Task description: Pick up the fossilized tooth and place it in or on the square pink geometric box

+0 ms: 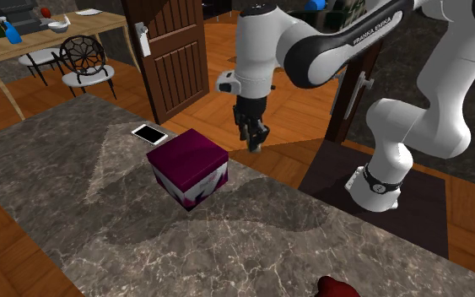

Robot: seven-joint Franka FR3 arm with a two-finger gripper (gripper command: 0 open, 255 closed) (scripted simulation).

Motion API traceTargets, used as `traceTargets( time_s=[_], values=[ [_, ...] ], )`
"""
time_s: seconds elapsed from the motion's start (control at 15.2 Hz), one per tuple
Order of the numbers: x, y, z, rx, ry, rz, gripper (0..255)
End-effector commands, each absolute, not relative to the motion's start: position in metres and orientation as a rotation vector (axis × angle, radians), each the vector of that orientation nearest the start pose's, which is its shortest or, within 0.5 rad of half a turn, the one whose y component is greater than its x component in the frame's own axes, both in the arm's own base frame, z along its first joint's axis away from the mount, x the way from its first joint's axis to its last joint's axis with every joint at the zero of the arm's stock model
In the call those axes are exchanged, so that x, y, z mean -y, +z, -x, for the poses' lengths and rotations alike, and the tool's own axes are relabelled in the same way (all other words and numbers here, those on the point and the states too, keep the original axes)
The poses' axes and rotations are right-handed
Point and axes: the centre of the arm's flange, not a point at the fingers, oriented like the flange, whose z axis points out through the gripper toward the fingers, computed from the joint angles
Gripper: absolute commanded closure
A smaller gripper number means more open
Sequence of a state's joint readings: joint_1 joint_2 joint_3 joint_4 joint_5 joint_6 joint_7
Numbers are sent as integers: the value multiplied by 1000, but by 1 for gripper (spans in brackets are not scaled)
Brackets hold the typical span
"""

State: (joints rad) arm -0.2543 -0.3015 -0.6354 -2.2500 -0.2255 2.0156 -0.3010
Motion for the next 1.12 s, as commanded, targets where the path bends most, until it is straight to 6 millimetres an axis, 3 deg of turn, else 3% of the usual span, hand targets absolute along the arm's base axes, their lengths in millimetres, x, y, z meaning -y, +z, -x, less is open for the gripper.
traceTargets(
  time_s=[0.0, 0.86, 1.06],
  values=[
    [414, 463, -287, -742, -1, 3089, 255],
    [578, 465, -342, -742, -1, 3089, 255],
    [578, 449, -342, -742, -1, 3089, 255]
  ],
)
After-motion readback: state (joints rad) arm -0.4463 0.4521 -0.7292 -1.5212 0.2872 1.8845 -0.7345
